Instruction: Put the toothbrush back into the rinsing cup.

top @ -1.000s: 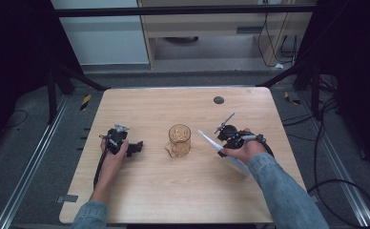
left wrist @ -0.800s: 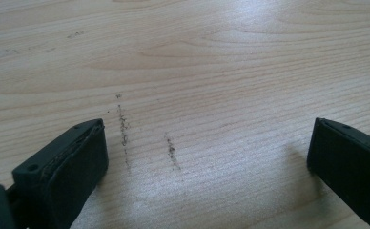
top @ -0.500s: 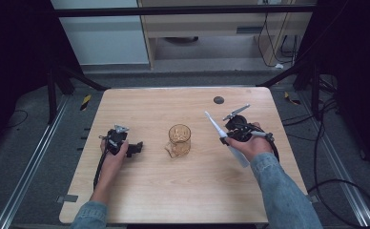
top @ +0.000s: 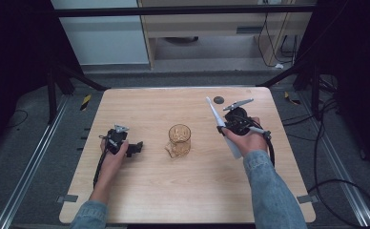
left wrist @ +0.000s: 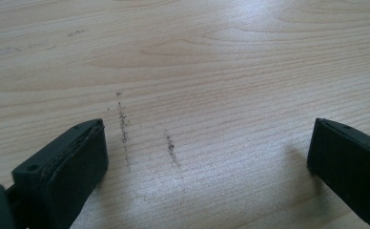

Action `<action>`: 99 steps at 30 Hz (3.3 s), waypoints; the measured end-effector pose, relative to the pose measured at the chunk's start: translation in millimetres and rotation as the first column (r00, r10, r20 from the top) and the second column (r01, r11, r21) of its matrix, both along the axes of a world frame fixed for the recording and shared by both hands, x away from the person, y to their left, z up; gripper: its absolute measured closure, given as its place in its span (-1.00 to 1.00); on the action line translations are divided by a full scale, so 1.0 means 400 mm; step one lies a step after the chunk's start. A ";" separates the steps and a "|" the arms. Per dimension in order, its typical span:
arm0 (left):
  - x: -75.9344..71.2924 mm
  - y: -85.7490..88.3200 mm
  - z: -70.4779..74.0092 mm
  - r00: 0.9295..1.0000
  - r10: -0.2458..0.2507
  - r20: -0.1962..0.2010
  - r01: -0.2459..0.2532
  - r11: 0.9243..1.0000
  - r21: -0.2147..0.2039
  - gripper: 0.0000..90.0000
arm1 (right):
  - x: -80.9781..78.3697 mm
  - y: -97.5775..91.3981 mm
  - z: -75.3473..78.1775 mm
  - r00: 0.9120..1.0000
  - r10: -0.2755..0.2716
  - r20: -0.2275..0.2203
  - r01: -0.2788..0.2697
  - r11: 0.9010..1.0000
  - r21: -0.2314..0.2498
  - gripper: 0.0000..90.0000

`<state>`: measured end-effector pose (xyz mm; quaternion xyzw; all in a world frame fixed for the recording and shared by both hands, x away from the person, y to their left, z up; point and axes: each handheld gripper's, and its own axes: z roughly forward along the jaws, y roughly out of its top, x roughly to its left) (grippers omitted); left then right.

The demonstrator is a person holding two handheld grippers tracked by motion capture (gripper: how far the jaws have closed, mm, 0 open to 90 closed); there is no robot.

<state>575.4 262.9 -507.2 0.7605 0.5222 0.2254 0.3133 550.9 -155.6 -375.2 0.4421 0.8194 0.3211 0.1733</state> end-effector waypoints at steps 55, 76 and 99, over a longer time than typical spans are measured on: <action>0.007 -0.001 0.000 1.000 0.003 0.001 -0.003 1.000 0.001 -1.00 | 0.042 0.135 0.130 0.974 -0.020 0.225 -0.005 0.994 0.111 0.49; 0.005 -0.001 0.000 1.000 0.005 0.002 -0.005 1.000 0.002 -1.00 | 0.049 0.191 0.197 0.951 -0.043 0.305 -0.010 0.986 0.169 0.48; 0.005 0.001 0.000 1.000 -0.005 0.000 0.005 1.000 0.002 -1.00 | 0.047 0.245 0.188 0.931 -0.082 0.357 0.005 0.977 0.213 0.48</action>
